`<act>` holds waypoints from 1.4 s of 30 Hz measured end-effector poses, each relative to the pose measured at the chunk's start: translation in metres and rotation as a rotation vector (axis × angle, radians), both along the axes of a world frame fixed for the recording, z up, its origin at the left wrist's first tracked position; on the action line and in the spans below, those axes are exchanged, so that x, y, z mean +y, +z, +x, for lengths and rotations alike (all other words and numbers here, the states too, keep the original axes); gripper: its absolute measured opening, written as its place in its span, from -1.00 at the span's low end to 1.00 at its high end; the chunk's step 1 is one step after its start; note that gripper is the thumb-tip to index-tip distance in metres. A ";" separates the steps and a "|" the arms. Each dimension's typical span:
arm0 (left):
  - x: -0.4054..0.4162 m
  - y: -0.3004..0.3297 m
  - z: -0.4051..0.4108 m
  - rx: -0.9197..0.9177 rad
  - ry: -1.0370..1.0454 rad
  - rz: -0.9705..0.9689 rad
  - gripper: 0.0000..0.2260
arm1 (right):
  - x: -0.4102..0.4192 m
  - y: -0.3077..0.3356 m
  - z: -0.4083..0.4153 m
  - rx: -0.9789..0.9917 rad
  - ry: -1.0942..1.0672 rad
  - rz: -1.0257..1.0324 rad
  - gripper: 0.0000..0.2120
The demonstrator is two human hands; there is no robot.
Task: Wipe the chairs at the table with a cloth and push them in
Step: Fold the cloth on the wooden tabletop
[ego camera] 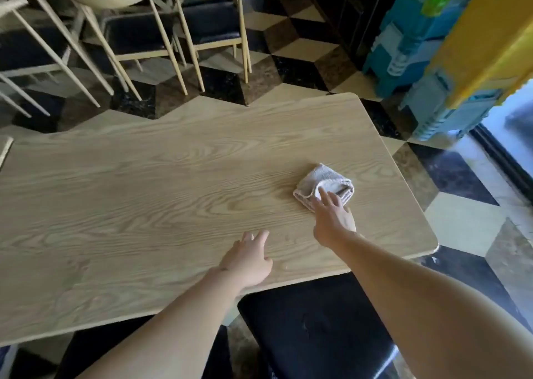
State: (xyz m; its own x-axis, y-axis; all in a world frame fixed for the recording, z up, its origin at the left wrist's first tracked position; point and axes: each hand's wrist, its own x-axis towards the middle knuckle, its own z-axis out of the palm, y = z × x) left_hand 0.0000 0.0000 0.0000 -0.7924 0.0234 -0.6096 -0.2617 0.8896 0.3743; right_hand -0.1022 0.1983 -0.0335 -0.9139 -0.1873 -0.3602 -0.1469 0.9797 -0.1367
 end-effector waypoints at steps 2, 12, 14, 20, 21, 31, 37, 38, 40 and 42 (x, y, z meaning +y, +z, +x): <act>-0.001 -0.007 -0.002 -0.007 0.019 0.001 -0.44 | -0.003 -0.006 -0.018 0.070 0.139 0.073 -0.16; -0.019 -0.030 0.000 -0.091 0.075 -0.075 -0.46 | -0.015 -0.035 -0.038 0.162 0.072 0.276 -0.55; -0.016 -0.029 0.001 -0.112 0.066 -0.082 -0.48 | -0.011 -0.038 -0.042 0.183 0.042 0.292 -0.63; -0.014 -0.023 0.005 -0.118 0.077 -0.083 -0.52 | -0.006 -0.032 -0.043 0.213 0.051 0.194 -0.71; -0.015 -0.023 0.007 -0.112 0.081 -0.082 -0.53 | -0.008 -0.030 -0.038 0.222 0.059 0.180 -0.74; -0.037 -0.009 0.018 0.019 0.241 0.017 -0.48 | -0.064 0.009 0.005 0.308 0.070 -0.086 -0.74; -0.064 0.013 0.027 0.228 0.478 0.159 -0.10 | -0.106 0.057 0.041 0.197 0.066 -0.449 -0.62; -0.071 0.020 0.029 0.290 0.545 0.210 -0.05 | -0.113 0.067 0.047 0.152 0.061 -0.528 -0.63; -0.088 0.035 0.034 0.357 0.629 0.290 -0.05 | -0.126 0.086 0.058 0.051 0.082 -0.653 -0.64; -0.105 0.044 0.041 0.333 0.596 0.327 -0.21 | -0.135 0.104 0.066 -0.066 0.106 -0.766 -0.61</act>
